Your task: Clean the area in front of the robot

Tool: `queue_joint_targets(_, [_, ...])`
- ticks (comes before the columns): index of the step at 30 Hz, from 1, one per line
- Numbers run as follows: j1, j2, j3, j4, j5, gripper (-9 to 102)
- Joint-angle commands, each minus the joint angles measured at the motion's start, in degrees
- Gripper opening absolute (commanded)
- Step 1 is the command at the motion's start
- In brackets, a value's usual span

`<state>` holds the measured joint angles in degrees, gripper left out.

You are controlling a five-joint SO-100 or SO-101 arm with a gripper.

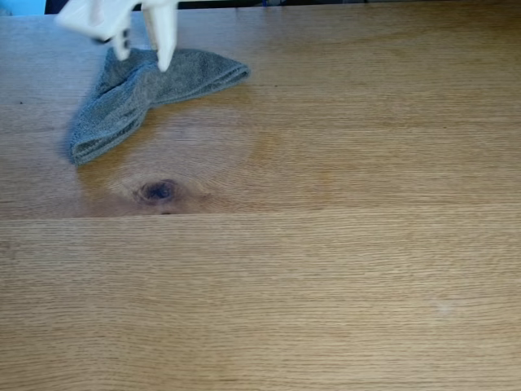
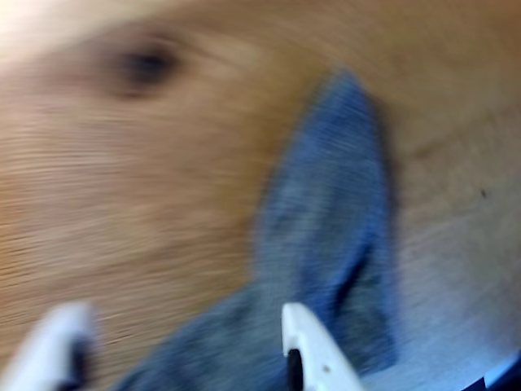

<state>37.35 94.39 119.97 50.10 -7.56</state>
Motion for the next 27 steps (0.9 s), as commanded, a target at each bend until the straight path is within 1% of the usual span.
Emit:
queue_joint_targets(1, [9.1, -7.3, -1.0, -7.7, -5.7, 48])
queue_joint_targets(5, [13.6, -15.2, -1.0, -12.1, -11.4, 47])
queue_joint_targets(7, [15.1, -19.2, -1.1, -13.4, -14.3, 45])
queue_joint_targets(9, [16.3, -22.7, -1.1, -14.3, -18.1, 46])
queue_joint_targets(14, [17.7, -30.1, -1.6, -16.6, -25.0, 41])
queue_joint_targets(15, [17.5, -31.5, -1.8, -16.8, -25.9, 38])
queue_joint_targets(17, [17.1, -34.2, -1.8, -17.7, -27.9, 27])
queue_joint_targets(19, [16.5, -35.8, -1.8, -18.5, -29.0, 14])
queue_joint_targets(21, [15.8, -35.8, -1.8, -18.3, -27.9, 3])
queue_joint_targets(22, [15.3, -35.2, -1.8, -17.6, -26.5, 0])
queue_joint_targets(24, [13.9, -32.3, -1.1, -16.8, -23.8, 0])
queue_joint_targets(27, [9.1, -26.1, -1.0, -11.9, -17.8, 0])
